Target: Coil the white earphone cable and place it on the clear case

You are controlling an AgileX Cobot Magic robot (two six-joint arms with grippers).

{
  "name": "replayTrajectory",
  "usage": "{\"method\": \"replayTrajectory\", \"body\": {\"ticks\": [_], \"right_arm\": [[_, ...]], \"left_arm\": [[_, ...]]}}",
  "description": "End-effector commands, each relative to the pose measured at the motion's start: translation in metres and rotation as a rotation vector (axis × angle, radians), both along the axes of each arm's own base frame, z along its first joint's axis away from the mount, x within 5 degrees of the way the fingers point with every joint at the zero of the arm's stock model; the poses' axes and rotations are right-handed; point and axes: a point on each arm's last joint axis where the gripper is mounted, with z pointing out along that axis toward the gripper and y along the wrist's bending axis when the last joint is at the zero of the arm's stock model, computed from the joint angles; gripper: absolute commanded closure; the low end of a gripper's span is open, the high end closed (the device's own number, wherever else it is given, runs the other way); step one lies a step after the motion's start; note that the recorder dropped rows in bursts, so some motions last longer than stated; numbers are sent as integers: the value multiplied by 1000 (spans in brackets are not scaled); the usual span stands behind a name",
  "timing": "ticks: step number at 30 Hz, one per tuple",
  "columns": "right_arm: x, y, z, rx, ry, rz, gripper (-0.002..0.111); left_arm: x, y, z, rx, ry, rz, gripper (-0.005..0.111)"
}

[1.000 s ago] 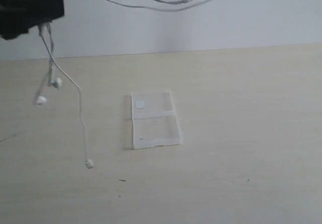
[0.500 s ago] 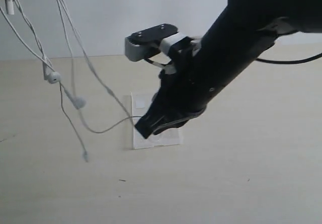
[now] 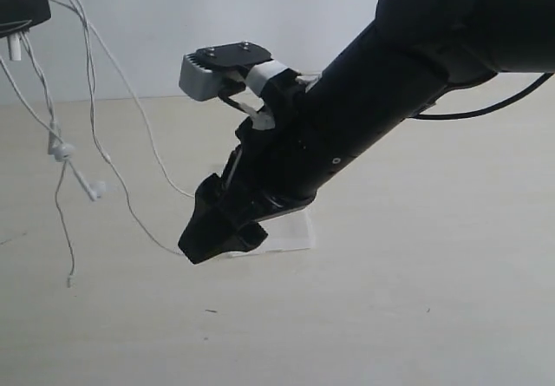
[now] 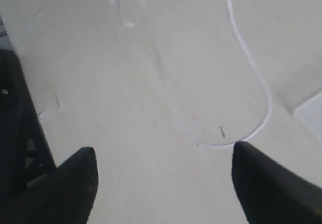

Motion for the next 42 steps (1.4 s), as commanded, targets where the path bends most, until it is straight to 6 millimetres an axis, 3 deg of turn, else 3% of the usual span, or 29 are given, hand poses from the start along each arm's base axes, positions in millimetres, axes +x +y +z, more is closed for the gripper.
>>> {"method": "replayTrajectory", "body": {"ticks": [1, 10, 15, 19, 29, 35, 42], "right_arm": [[-6, -6, 18, 29, -59, 25, 36], [-8, 12, 43, 339, -353, 267, 35], [2, 16, 51, 421, -471, 200, 24], [4, 18, 50, 433, -547, 243, 15], [18, 30, 23, 452, -500, 212, 12], [12, 42, 13, 628, -384, 297, 12], [15, 46, 6, 686, -316, 261, 12]], "left_arm": [[2, 5, -7, -4, 22, 38, 107], [0, 2, -8, 12, 17, -1, 107], [-2, -1, -8, 8, 24, -40, 107], [-4, -3, -8, 4, 28, -75, 107], [-10, -11, -2, -6, 24, -176, 107], [-11, -9, 1, -5, 11, -159, 107], [-8, -6, 4, 0, -7, -112, 107]]}}
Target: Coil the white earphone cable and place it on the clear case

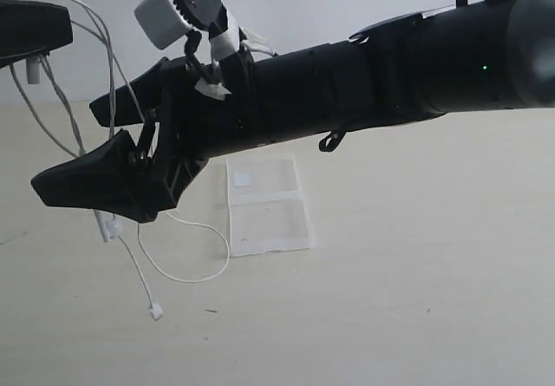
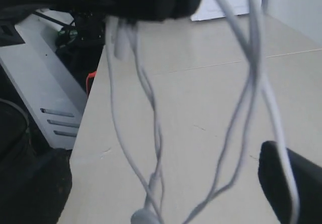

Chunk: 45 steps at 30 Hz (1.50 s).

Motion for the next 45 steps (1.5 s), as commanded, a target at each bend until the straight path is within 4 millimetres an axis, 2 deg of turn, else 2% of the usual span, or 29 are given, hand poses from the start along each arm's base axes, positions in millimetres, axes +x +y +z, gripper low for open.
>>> {"method": "replayTrajectory", "body": {"ticks": [1, 7, 19, 24, 29, 30, 33, 36, 43, 45], "right_arm": [[0, 1, -1, 45, 34, 21, 12], [-1, 1, 0, 51, 38, 31, 12], [-1, 1, -1, 47, 37, 25, 13], [-1, 1, 0, 49, 52, 27, 21], [-1, 1, 0, 50, 55, 28, 24], [-1, 1, 0, 50, 55, 28, 27], [-1, 1, 0, 49, 55, 26, 55], [-1, 1, 0, 48, 55, 25, 73], [5, 1, -4, 14, 49, -37, 78], [5, 1, -3, 16, 47, -37, 88]], "left_arm": [[2, 4, 7, 2, -36, 52, 107], [2, 4, 17, -2, -64, 58, 107], [3, 5, 20, -56, -61, 76, 107], [5, 3, 17, -58, -46, 57, 107], [18, -16, 6, -34, -28, 0, 107], [19, -19, 6, -31, -37, 7, 107], [19, -22, 5, -4, -55, 19, 107], [20, -20, 5, 1, -57, 50, 107], [22, -18, 6, -3, -55, 76, 107], [22, -18, 6, -2, -55, 78, 107]]}}
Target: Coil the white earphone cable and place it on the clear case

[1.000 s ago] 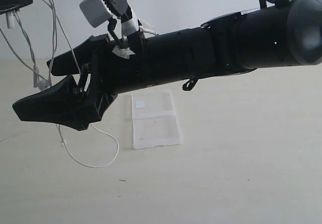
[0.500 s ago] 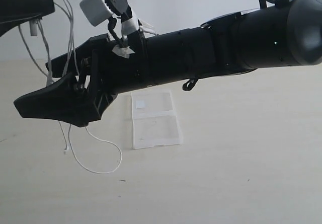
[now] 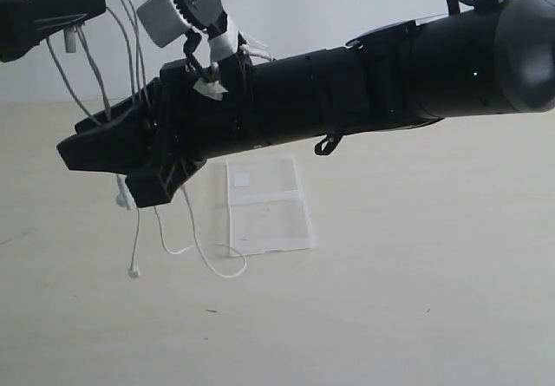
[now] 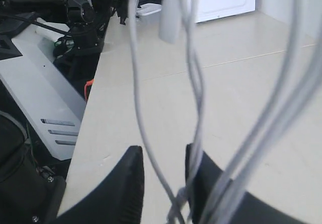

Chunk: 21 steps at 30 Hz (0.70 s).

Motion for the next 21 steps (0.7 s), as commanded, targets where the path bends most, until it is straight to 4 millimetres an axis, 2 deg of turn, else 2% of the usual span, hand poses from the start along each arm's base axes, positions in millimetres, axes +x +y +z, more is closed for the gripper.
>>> {"method": "replayTrajectory", "body": {"ticks": [1, 5, 13, 17, 21], "right_arm": [[2, -1, 3, 10, 3, -13, 93], [3, 2, 13, 43, -17, 10, 108], [12, 2, 15, 12, 55, -92, 108], [13, -2, 11, -95, 42, -124, 108], [17, -11, 7, -231, 47, -227, 108]], "left_arm": [[1, 0, 2, -14, -1, 11, 107], [1, 0, 2, -14, -1, 14, 107], [2, 7, 4, 27, -30, 84, 107], [-2, 16, 3, 38, -46, 175, 107], [-8, 24, -13, 45, -16, 251, 107]]}}
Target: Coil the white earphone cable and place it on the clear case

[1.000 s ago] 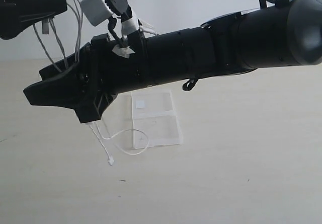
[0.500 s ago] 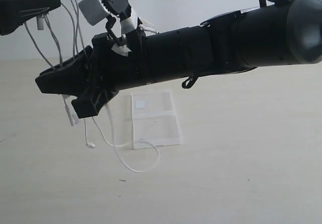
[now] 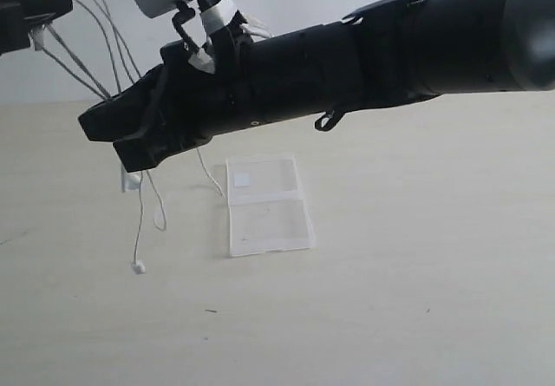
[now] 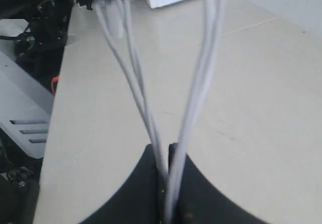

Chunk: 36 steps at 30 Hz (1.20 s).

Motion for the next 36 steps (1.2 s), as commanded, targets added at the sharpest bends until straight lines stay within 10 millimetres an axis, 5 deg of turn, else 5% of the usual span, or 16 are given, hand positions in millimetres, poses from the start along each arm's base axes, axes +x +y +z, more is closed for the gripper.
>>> {"method": "replayTrajectory", "body": {"ticks": [1, 17, 36], "right_arm": [[6, -12, -1, -163, -14, -118, 108], [-7, -48, 39, -372, -150, -248, 108], [-25, -75, 72, -454, -245, -303, 108]], "left_arm": [[-6, 10, -12, -6, 19, 104, 107], [-16, 19, -71, -22, 209, 190, 107], [-18, 18, -79, -50, 249, 189, 107]]}}
